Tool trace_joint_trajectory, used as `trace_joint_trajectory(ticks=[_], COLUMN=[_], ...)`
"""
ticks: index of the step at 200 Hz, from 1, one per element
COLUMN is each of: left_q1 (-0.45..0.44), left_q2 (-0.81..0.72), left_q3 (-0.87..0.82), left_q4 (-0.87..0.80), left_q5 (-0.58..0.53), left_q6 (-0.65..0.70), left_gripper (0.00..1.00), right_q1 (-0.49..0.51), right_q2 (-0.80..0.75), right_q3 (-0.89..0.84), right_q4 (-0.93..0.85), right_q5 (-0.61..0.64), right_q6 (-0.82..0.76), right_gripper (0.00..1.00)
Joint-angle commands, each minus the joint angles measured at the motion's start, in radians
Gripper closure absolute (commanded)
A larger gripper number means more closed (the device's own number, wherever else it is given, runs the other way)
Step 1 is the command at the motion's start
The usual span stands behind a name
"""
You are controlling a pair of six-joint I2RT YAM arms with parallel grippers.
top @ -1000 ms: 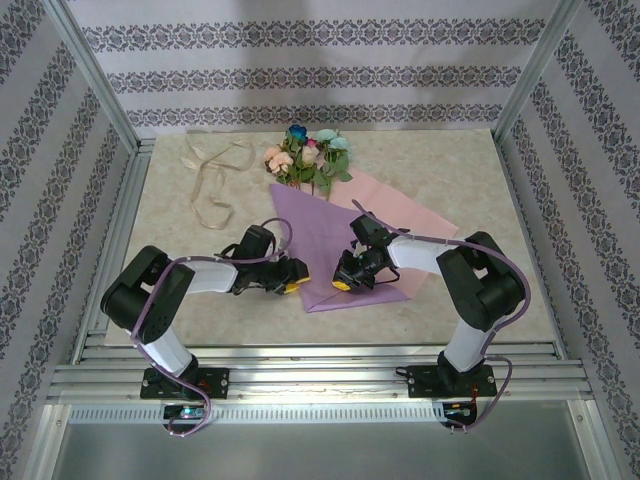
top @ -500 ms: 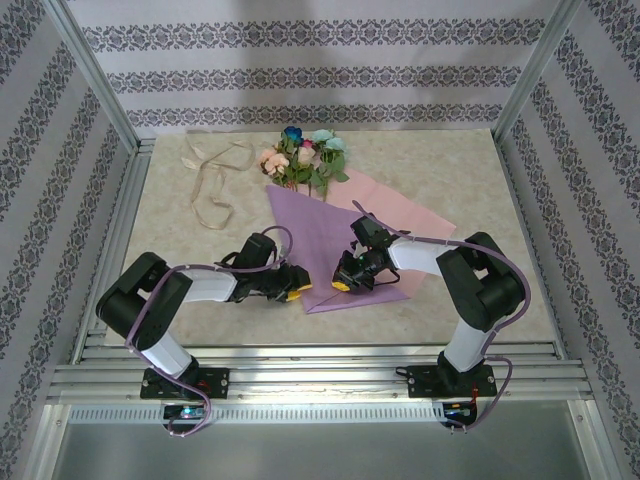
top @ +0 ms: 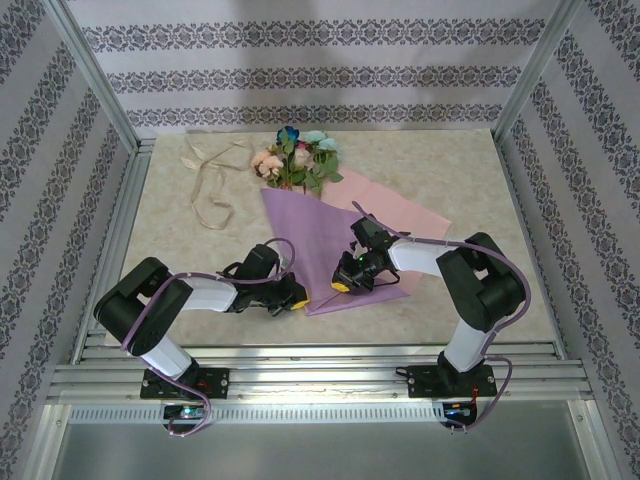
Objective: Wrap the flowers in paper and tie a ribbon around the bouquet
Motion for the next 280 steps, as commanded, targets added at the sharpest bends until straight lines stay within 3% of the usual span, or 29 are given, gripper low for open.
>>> trace_joint_trajectory(ticks=[1,23,48,79,146,169,197,248,269,280], left_q1=[-0.022,-0.028,-0.054,-0.101,-0.162,-0.178,-0.178,-0.173,-0.171,-0.171], left_q2=[-0.006,-0.034,-0.073,-0.075,-0.039,-0.024,-0.054,-0.1,-0.14,-0.147], left_q3=[-0.018,-0.037,-0.066,-0.094,-0.15,-0.159,-0.17,-0.173,-0.17,-0.172], left_q4=[-0.01,-0.012,-0.009,0.031,0.209,0.248,0.235,0.175,0.115,0.103], left_q5=[0.015,0.015,0.006,-0.009,-0.085,-0.099,-0.135,-0.152,-0.159,-0.15], left_q6=[-0.028,-0.048,-0.08,-0.122,-0.231,-0.254,-0.266,-0.273,-0.272,-0.275], left_gripper=[0.99,0.64,0.51,0.52,0.67,0.76,1.0,1.0,0.71,0.61], right_q1=[0.019,0.018,0.016,0.017,0.017,0.017,0.016,0.017,0.017,0.017], right_q2=[0.012,0.01,0.013,0.009,-0.004,-0.007,-0.01,-0.022,-0.034,-0.034], right_q3=[-0.042,-0.048,-0.061,-0.073,-0.088,-0.094,-0.095,-0.082,-0.083,-0.085], right_q4=[-0.046,-0.036,-0.007,0.011,0.015,0.016,0.016,0.006,-0.001,-0.001], right_q5=[0.063,0.061,0.052,0.047,0.043,0.043,0.042,0.039,0.049,0.05], right_q6=[0.006,0.015,0.038,0.058,0.056,0.057,0.054,0.051,0.052,0.053], right_gripper=[0.98,0.98,0.98,0.98,0.98,0.98,0.98,0.98,0.98,0.98])
